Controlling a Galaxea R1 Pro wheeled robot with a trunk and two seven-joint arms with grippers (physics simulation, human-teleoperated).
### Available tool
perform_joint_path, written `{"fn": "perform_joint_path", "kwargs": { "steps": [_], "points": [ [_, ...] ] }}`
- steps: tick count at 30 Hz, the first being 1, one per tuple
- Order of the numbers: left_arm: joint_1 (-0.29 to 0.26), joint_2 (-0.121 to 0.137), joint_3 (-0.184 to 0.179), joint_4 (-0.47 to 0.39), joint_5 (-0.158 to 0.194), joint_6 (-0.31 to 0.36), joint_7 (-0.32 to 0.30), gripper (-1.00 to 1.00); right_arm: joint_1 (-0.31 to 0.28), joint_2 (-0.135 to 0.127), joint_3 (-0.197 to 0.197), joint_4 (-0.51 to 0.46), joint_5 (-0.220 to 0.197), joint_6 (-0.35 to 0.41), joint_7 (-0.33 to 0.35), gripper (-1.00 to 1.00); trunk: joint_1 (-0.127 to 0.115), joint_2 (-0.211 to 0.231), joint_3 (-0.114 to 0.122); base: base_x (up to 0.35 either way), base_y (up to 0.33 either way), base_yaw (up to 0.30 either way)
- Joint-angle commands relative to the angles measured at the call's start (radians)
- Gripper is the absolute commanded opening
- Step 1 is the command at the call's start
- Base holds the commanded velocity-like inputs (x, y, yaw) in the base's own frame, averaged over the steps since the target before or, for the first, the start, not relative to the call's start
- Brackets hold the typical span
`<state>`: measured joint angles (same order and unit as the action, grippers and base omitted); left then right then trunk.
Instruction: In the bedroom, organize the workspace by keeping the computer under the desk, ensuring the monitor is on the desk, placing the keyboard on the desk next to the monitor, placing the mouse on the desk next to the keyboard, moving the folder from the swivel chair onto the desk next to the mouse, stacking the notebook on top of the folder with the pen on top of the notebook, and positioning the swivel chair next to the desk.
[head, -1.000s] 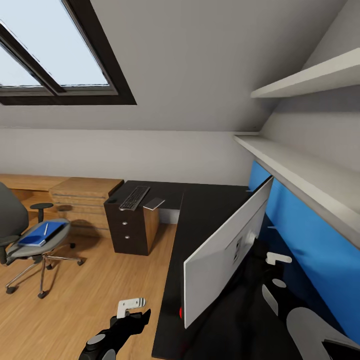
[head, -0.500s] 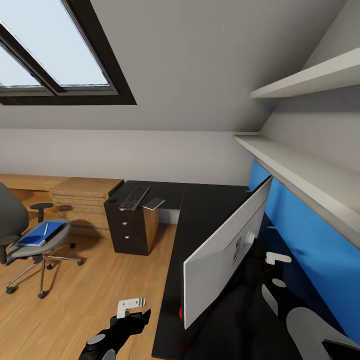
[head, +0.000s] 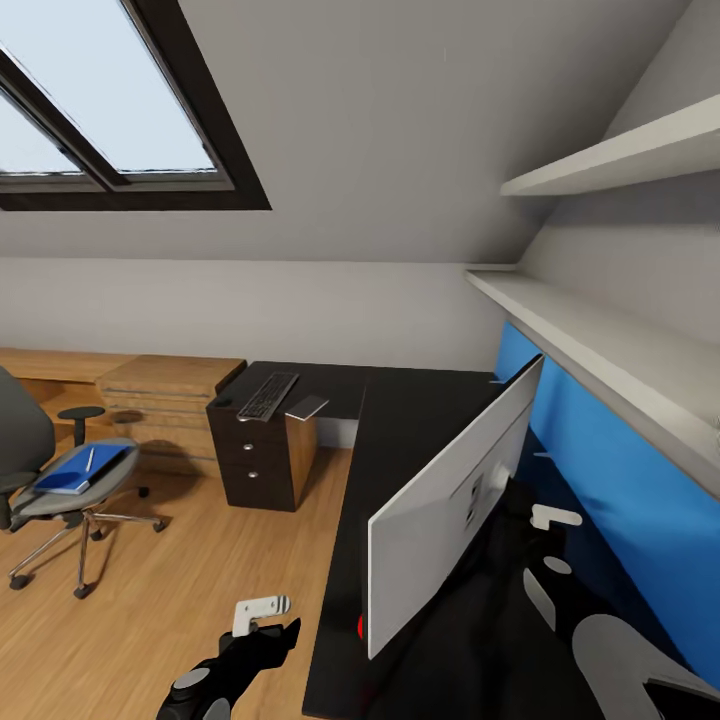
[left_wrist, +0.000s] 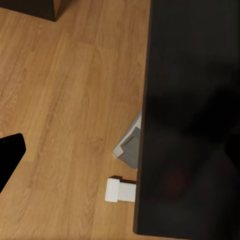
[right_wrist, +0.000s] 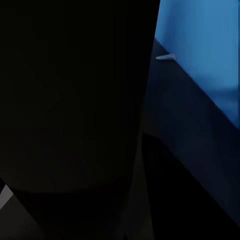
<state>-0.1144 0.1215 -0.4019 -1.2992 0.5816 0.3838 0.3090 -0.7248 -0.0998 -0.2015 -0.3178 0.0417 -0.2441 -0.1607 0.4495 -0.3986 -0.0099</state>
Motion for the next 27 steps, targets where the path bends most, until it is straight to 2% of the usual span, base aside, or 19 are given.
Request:
{"fn": "perform_joint_path", "kwargs": {
  "steps": [1, 22, 27],
  "points": [
    [-0.001, 0.002, -0.003, -0.002, 0.011, 0.001, 0.01, 1.0, -0.001, 0.0, 0.001, 0.0, 0.003, 0.002, -0.002, -1.0, 0.0, -0.001, -0.001, 0.0, 0.0, -0.115],
    [-0.001, 0.003, -0.002, -0.002, 0.011, 0.001, 0.01, 1.0, -0.001, 0.003, 0.001, 0.0, 0.003, 0.013, -0.002, -1.0, 0.0, -0.001, 0.003, 0.0, 0.0, -0.16],
    [-0.001, 0.003, -0.002, -0.002, 0.011, 0.001, 0.01, 1.0, -0.001, 0.004, 0.001, 0.0, 0.003, 0.013, -0.003, -1.0, 0.0, -0.001, 0.003, 0.0, 0.0, -0.05]
  ]
}}
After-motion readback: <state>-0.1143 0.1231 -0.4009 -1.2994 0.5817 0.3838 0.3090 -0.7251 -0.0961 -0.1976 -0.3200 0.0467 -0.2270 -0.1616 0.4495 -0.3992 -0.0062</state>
